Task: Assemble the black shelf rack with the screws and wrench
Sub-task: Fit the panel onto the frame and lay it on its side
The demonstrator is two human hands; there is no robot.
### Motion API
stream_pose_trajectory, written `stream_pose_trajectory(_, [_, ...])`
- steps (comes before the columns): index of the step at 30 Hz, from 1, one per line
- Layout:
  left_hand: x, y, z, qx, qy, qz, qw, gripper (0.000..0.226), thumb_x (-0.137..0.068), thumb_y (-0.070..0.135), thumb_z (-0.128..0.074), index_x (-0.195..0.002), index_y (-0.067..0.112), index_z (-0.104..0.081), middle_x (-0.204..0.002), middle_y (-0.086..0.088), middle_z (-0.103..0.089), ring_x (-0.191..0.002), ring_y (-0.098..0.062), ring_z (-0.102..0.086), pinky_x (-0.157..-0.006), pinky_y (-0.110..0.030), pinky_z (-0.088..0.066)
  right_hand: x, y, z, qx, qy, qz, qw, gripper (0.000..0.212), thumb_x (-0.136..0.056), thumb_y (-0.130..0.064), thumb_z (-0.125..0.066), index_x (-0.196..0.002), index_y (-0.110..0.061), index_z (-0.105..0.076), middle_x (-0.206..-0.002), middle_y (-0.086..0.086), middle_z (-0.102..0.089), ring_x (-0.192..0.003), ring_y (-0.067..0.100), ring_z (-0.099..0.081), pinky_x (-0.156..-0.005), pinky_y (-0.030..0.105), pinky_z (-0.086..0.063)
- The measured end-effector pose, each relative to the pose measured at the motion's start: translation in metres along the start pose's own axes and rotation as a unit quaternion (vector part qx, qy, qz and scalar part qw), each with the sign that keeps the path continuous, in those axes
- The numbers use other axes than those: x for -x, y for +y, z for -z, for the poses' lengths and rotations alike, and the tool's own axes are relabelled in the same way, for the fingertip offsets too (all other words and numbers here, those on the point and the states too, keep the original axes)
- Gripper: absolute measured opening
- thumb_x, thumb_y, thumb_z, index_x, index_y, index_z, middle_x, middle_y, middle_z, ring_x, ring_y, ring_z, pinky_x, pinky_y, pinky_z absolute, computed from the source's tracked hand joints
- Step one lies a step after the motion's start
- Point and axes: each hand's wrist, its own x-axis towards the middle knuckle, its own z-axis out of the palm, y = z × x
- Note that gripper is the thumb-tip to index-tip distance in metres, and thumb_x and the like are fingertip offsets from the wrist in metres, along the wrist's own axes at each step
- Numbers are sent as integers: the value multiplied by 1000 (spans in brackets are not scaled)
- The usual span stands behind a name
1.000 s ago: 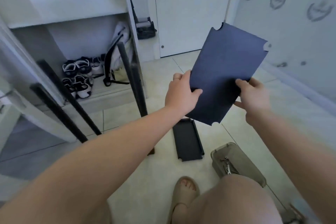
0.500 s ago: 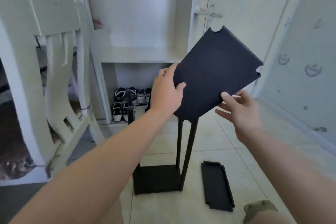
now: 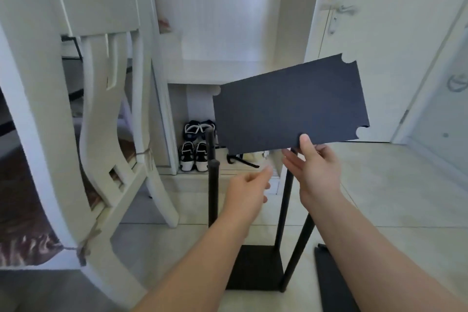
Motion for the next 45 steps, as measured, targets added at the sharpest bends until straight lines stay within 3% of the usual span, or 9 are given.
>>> stream_pose_trajectory(4, [-18, 0, -11, 102, 9, 15, 995, 28, -90, 53, -65, -105, 29, -68, -106, 15, -70, -95, -7, -66, -88, -32, -51, -7, 14, -5, -12, 20, -46, 999, 23, -98, -26, -68, -99, -11, -51, -83, 8, -71, -86, 27, -77, -70, 28, -63])
stream_pose_trajectory(12, [-43, 6, -21, 259, 84, 43, 961, 27, -87, 47, -72, -100, 25, -68, -99, 5, -76, -90, -8, -72, -69, -25, -50, -11, 22, 2, 1, 29, -89, 996, 20, -97, -27, -69, -96, -9, -61, -98, 12, -75, -82, 21, -78, -65, 25, -61])
stream_pose_trajectory(21, [-62, 6, -29, 289, 122, 65, 947, 23, -85, 37, -78, -85, 16, -67, -78, 2, -71, -67, -10, -63, -68, -27, -53, -19, 32, -5, 12, 83, -75, 994, 27, -94, -28, -73, -91, -4, -61, -82, 10, -73, -77, 22, -77, -60, 27, -60])
stream_pose_trajectory(28, [-68, -5, -33, 276, 147, 92, 945, 28, -82, 37, -80, -81, 13, -65, -66, 3, -69, -65, -14, -62, -74, -32, -54, -22, 38, 6, 37, 83, -99, 991, 26, -92, -26, -75, -88, -2, -64, -82, 13, -74, -74, 21, -77, -57, 26, -59])
stream_pose_trajectory(37, [-68, -12, -30, 270, 163, 117, 942, 35, -82, 40, -79, -88, 10, -62, -74, 0, -68, -74, -18, -63, -83, -37, -54, -26, 48, 6, 62, 77, -115, 988, 25, -92, -28, -75, -94, -5, -65, -87, 13, -75, -72, 18, -77, -55, 25, -59])
stream_pose_trajectory(45, [-60, -18, -31, 266, 165, 130, 941, 39, -82, 42, -78, -98, 8, -65, -93, -9, -71, -80, -22, -63, -77, -35, -54, -20, 50, 10, 75, 83, -117, 987, 20, -93, -28, -72, -95, -9, -65, -84, 11, -75, -70, 18, -77, -55, 25, -59])
